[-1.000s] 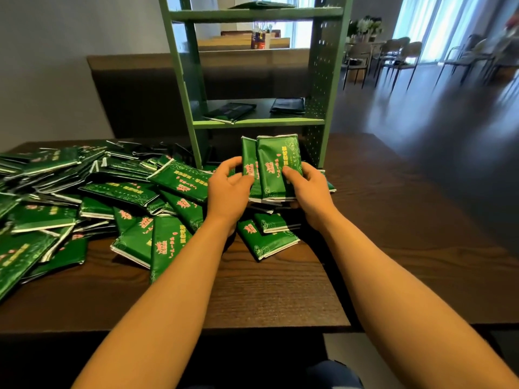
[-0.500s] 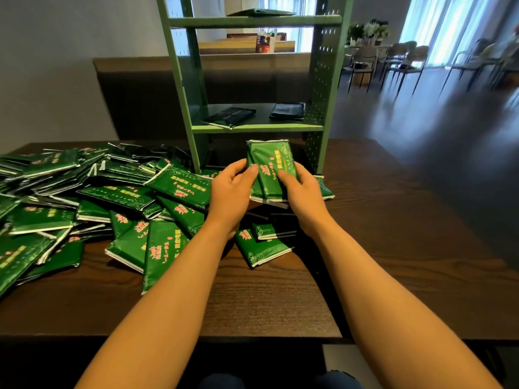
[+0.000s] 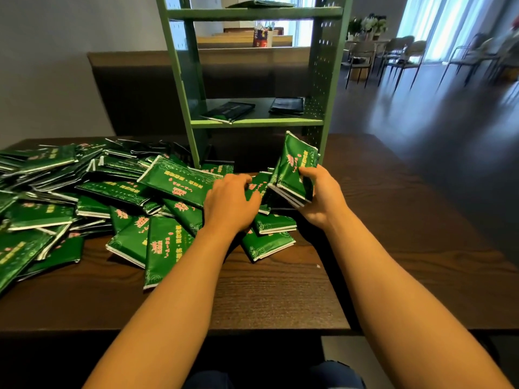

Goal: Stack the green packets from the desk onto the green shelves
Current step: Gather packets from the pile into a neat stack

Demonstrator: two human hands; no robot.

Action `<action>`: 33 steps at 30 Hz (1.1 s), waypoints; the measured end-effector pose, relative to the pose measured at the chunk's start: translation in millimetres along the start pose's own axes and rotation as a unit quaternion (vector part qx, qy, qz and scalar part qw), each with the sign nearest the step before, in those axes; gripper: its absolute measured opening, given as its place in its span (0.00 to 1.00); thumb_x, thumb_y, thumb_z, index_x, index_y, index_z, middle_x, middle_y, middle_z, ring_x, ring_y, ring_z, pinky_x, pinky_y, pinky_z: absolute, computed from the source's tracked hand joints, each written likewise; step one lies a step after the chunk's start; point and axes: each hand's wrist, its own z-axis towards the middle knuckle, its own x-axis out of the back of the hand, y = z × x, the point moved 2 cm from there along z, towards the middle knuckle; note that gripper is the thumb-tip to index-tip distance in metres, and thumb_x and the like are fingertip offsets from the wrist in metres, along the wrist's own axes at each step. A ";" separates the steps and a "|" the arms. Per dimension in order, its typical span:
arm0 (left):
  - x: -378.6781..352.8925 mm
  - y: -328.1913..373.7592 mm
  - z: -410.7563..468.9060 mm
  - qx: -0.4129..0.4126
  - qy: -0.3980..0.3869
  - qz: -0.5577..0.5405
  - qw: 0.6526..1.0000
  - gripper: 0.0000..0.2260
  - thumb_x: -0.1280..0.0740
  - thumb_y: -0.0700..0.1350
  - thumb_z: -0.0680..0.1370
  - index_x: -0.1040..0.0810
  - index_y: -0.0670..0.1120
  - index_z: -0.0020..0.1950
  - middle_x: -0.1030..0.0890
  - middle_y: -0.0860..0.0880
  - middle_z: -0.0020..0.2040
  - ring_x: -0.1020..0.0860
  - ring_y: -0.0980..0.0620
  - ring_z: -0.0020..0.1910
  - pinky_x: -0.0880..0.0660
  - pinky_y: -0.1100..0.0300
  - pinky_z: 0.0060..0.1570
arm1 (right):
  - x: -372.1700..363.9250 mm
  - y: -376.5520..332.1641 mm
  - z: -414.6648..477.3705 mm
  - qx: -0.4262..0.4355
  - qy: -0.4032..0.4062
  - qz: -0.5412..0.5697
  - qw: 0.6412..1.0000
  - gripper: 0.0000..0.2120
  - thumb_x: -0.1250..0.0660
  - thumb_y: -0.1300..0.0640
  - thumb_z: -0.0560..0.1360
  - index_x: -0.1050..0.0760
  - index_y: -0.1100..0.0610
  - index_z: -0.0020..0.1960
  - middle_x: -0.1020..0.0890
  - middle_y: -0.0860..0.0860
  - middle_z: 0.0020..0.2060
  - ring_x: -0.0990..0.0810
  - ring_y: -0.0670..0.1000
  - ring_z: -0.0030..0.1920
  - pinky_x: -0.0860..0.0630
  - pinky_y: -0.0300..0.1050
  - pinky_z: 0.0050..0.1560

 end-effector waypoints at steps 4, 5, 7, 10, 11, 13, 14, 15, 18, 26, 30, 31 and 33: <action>-4.6 2.6 -3.0 0.003 -0.027 0.098 0.995 0.19 0.41 0.56 0.81 0.25 0.51 0.69 0.23 0.47 0.65 0.28 0.44 0.65 0.36 0.51 0.63 | 1.8 6.2 -1.8 -0.018 0.039 -0.037 0.998 0.07 0.39 0.63 0.81 0.24 0.60 0.56 0.16 0.58 0.43 0.15 0.58 0.40 0.16 0.55 0.38; -4.8 4.2 -3.6 0.004 -0.026 0.107 0.994 0.19 0.42 0.56 0.81 0.25 0.51 0.69 0.22 0.47 0.63 0.28 0.44 0.64 0.37 0.51 0.63 | 1.5 6.7 -2.8 -0.022 0.044 -0.041 0.998 0.06 0.38 0.62 0.80 0.22 0.60 0.53 0.16 0.58 0.42 0.15 0.58 0.39 0.17 0.57 0.43; -5.7 8.1 -2.9 0.008 -0.037 0.121 0.992 0.20 0.44 0.58 0.82 0.25 0.52 0.68 0.19 0.47 0.59 0.28 0.44 0.64 0.38 0.49 0.63 | 1.1 7.8 -3.0 -0.018 0.040 -0.045 0.998 0.08 0.34 0.59 0.80 0.19 0.62 0.54 0.14 0.60 0.45 0.13 0.60 0.43 0.17 0.59 0.49; -5.0 12.9 -1.6 0.003 -0.034 0.113 0.993 0.18 0.41 0.59 0.81 0.26 0.53 0.68 0.19 0.49 0.57 0.26 0.45 0.63 0.38 0.48 0.61 | 1.8 10.2 -2.9 -0.001 0.049 -0.060 0.997 0.13 0.29 0.59 0.79 0.19 0.64 0.61 0.13 0.60 0.46 0.13 0.59 0.43 0.15 0.58 0.47; -5.1 13.2 -1.9 -0.003 -0.020 0.093 0.995 0.17 0.39 0.57 0.81 0.26 0.53 0.68 0.19 0.50 0.59 0.26 0.46 0.62 0.38 0.49 0.60 | 1.6 10.1 -4.3 0.002 0.048 -0.066 0.997 0.13 0.29 0.59 0.79 0.19 0.64 0.61 0.13 0.59 0.44 0.13 0.58 0.42 0.15 0.58 0.46; -4.2 11.7 -3.9 -0.011 0.031 0.008 0.999 0.16 0.35 0.52 0.80 0.23 0.51 0.67 0.20 0.51 0.62 0.24 0.48 0.61 0.35 0.51 0.61 | 1.3 9.7 -5.6 0.000 0.047 -0.072 0.996 0.12 0.29 0.60 0.79 0.19 0.64 0.60 0.13 0.58 0.42 0.13 0.58 0.41 0.15 0.59 0.47; -3.3 10.3 -3.3 -0.012 0.063 -0.062 0.996 0.15 0.34 0.48 0.79 0.21 0.49 0.65 0.20 0.50 0.62 0.23 0.49 0.61 0.32 0.51 0.63 | 1.5 9.5 -5.0 -0.003 0.048 -0.071 0.996 0.11 0.29 0.59 0.79 0.18 0.64 0.58 0.13 0.58 0.42 0.13 0.58 0.42 0.16 0.60 0.48; -1.6 8.5 -2.5 -0.012 0.100 -0.135 0.986 0.13 0.33 0.43 0.79 0.19 0.46 0.63 0.19 0.49 0.60 0.22 0.50 0.60 0.29 0.52 0.63 | 0.7 9.2 -5.0 -0.006 0.048 -0.071 0.996 0.10 0.29 0.59 0.79 0.18 0.63 0.57 0.13 0.58 0.42 0.13 0.58 0.41 0.16 0.60 0.48; 4.6 7.7 0.2 0.010 0.165 -0.272 0.948 0.11 0.34 0.37 0.77 0.16 0.45 0.57 0.16 0.50 0.53 0.19 0.55 0.47 0.24 0.62 0.50 | -3.8 8.4 -6.6 -0.008 0.038 -0.080 0.996 0.08 0.30 0.58 0.79 0.17 0.61 0.55 0.13 0.56 0.39 0.13 0.57 0.40 0.15 0.56 0.45; 3.8 30.6 -4.1 -0.026 0.070 -0.458 0.886 0.13 0.37 0.34 0.79 0.16 0.45 0.57 0.15 0.53 0.46 0.19 0.51 0.43 0.22 0.59 0.46 | -14.4 4.2 -9.1 -0.005 0.012 -0.042 0.999 0.14 0.37 0.54 0.84 0.20 0.60 0.63 0.14 0.60 0.54 0.13 0.58 0.47 0.16 0.54 0.48; 7.4 33.5 -6.1 -0.040 0.067 -0.466 0.881 0.12 0.37 0.36 0.80 0.20 0.45 0.61 0.15 0.49 0.51 0.17 0.57 0.49 0.23 0.65 0.45 | -10.1 1.9 -8.5 0.008 0.015 -0.031 0.999 0.15 0.38 0.57 0.84 0.22 0.61 0.67 0.15 0.61 0.53 0.14 0.58 0.47 0.16 0.54 0.46; 8.2 30.0 -5.5 -0.026 0.081 -0.451 0.888 0.12 0.36 0.37 0.80 0.21 0.47 0.61 0.15 0.49 0.50 0.17 0.55 0.49 0.22 0.63 0.45 | -7.7 1.3 -6.6 0.014 0.027 -0.031 0.999 0.15 0.36 0.58 0.83 0.23 0.62 0.68 0.15 0.63 0.55 0.14 0.60 0.48 0.16 0.58 0.49; 8.4 19.7 -3.8 0.003 0.111 -0.374 0.921 0.09 0.35 0.39 0.79 0.20 0.48 0.57 0.17 0.51 0.45 0.18 0.53 0.45 0.22 0.62 0.47 | -2.7 -1.0 -5.6 0.010 0.057 -0.018 0.998 0.17 0.33 0.59 0.81 0.23 0.63 0.68 0.14 0.63 0.54 0.14 0.61 0.46 0.15 0.61 0.50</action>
